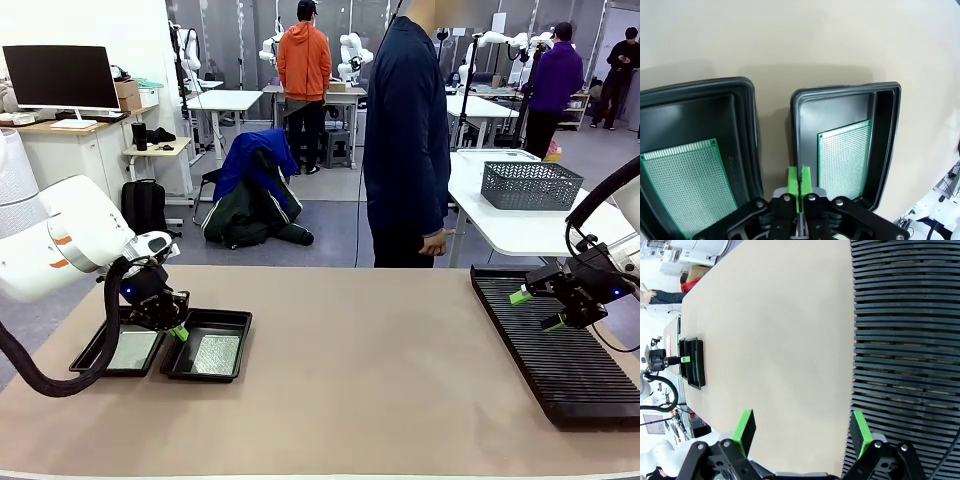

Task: Inspect and transfer BCBs to ESD trays.
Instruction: Pick up the ESD tray and place it on the left side of the table.

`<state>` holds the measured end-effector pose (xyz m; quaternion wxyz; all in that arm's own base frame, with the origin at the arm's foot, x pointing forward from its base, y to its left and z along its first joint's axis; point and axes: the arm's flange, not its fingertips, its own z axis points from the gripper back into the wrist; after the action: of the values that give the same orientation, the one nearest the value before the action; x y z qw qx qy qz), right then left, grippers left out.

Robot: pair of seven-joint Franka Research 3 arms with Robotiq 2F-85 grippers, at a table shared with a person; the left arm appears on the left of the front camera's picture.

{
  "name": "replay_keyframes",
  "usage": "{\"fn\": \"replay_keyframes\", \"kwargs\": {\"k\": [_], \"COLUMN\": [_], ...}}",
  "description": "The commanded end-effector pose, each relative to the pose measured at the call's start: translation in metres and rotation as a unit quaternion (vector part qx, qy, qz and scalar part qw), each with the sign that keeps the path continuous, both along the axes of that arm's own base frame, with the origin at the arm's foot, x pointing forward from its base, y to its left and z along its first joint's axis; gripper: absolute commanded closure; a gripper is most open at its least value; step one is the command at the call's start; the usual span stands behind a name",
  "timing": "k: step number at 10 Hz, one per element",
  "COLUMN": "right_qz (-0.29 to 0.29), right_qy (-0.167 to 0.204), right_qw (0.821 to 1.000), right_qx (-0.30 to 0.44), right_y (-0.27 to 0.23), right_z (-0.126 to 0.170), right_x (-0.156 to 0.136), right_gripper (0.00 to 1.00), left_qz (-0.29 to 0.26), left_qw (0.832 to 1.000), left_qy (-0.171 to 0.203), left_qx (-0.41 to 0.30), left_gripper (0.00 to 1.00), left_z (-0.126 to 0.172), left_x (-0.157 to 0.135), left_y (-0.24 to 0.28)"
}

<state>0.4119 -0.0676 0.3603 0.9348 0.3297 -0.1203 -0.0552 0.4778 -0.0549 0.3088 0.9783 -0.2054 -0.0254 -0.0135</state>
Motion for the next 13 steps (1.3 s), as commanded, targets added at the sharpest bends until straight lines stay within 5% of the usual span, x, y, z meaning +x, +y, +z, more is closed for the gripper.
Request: {"fn": "replay_keyframes", "kwargs": {"k": [1,12,13], "right_qz": [-0.009,-0.009,-0.009], "right_qy": [0.005,0.005,0.005], "right_qw": [1.0,1.0,1.0], "right_qx": [0.0,0.0,0.0], "right_y": [0.0006,0.0006,0.0006], "right_z": [0.0019,0.0019,0.0019], "right_x": [-0.0001,-0.0001,-0.0001], "right_gripper": [0.0,0.0,0.0], "left_qz": [0.003,0.006,0.013], "left_qw": [1.0,1.0,1.0], "left_qy": [-0.005,-0.001,-0.002], "left_qx": [0.024,0.012,0.021], "left_gripper": [0.97,0.97,0.8], "left_z": [0.0013,0.0026,0.0049], "left_x": [0.0045,-0.0012,-0.0027], "left_y": [-0.004,-0.0034,-0.0047]}}
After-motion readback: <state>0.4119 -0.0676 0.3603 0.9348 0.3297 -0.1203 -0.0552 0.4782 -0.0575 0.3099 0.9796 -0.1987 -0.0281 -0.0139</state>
